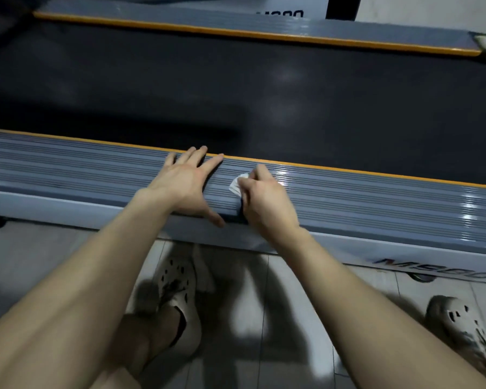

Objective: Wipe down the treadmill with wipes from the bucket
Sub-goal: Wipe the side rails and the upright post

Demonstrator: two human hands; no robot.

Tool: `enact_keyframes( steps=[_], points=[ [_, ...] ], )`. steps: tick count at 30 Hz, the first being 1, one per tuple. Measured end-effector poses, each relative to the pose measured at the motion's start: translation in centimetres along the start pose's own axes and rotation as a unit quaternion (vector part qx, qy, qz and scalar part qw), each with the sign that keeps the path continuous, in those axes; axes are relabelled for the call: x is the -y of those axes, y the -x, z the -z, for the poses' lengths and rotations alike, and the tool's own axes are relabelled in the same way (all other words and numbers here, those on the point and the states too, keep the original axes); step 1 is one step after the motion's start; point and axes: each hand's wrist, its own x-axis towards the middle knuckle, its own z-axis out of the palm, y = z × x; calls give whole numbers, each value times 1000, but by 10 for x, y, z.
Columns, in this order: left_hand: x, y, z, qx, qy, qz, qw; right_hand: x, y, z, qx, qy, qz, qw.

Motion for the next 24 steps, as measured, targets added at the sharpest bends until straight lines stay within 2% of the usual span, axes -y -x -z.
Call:
enact_keyframes(
  steps=[1,3,5,7,9,13,16,20,24],
  points=[
    [2,-2,-1,4,1,0,1000,-4,-2,2,1,4,16,1000],
    [11,-7,5,16,-5,-10,1000,-36,-2,9,-27,29,-14,999],
    [22,-10,12,17,-14,-19,1000,-78,-2,25,-82,44,-116,989],
    [28,-11,16,12,-11,-24,1000,-109,-10,40,-136,27,-236,962],
    [27,-13,18,8,-11,-38,999,-109,-30,34,-145,7,-284,948],
    [22,-12,18,-5,-28,-59,998,-42,-50,3,-121,-79,-162,976],
    [23,-7,19,-20,-24,-73,997,-8,-43,-9,-94,-97,-107,985],
    [25,-9,19,-17,-33,-82,996,-22,-40,-8,-123,-97,-149,976],
    [32,-6,8,-63,-49,-109,991,-42,-19,-1,-169,-35,-232,957]
  ],
)
